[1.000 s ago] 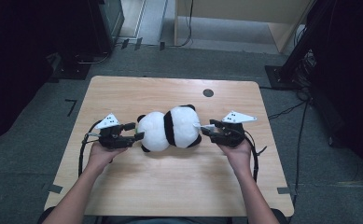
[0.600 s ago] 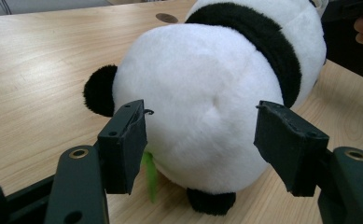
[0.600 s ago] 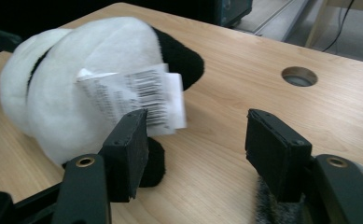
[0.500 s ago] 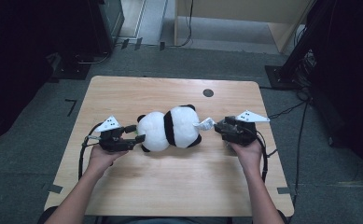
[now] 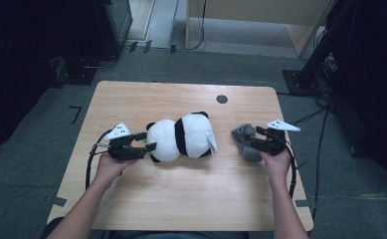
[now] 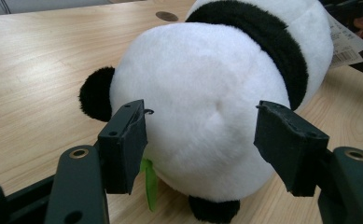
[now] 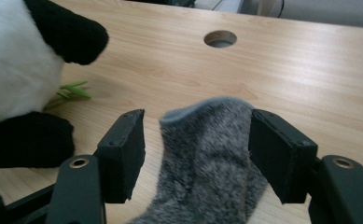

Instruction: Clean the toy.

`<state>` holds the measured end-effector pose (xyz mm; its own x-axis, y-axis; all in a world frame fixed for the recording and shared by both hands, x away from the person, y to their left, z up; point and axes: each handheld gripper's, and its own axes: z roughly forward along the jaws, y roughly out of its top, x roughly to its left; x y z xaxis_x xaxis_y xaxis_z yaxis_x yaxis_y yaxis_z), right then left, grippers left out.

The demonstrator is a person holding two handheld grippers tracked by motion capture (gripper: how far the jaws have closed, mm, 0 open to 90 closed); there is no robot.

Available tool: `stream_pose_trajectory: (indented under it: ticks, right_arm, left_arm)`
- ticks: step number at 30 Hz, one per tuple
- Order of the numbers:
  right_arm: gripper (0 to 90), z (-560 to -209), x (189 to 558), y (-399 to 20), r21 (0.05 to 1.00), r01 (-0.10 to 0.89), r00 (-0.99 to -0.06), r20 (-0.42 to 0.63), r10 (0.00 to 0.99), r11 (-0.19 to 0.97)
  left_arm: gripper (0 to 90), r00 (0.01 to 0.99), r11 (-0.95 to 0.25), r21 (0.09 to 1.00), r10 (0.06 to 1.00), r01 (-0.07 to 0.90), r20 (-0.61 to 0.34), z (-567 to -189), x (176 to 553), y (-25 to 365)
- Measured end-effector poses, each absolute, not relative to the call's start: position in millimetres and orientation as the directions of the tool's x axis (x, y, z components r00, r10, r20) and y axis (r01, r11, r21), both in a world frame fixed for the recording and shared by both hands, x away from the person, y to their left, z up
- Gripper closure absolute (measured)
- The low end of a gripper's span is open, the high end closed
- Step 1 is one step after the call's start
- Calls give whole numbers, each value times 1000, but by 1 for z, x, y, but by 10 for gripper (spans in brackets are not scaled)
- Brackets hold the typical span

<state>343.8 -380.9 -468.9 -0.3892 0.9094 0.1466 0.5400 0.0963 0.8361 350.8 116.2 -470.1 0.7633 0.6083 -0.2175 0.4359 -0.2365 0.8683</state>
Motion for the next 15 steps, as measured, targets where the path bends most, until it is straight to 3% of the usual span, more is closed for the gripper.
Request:
stream_pose_trajectory:
  ticks: [8, 15]
  right_arm:
    - [390, -487, 349, -390, 797, 599, -349, 174, 921, 76]
    - [508, -503, 356, -381, 738, 658, -365, 141, 920, 148]
  left_arm:
    - [339, 754, -223, 862, 611, 456, -241, -472, 354, 115]
    - [339, 753, -227, 864, 616, 450, -231, -472, 353, 114]
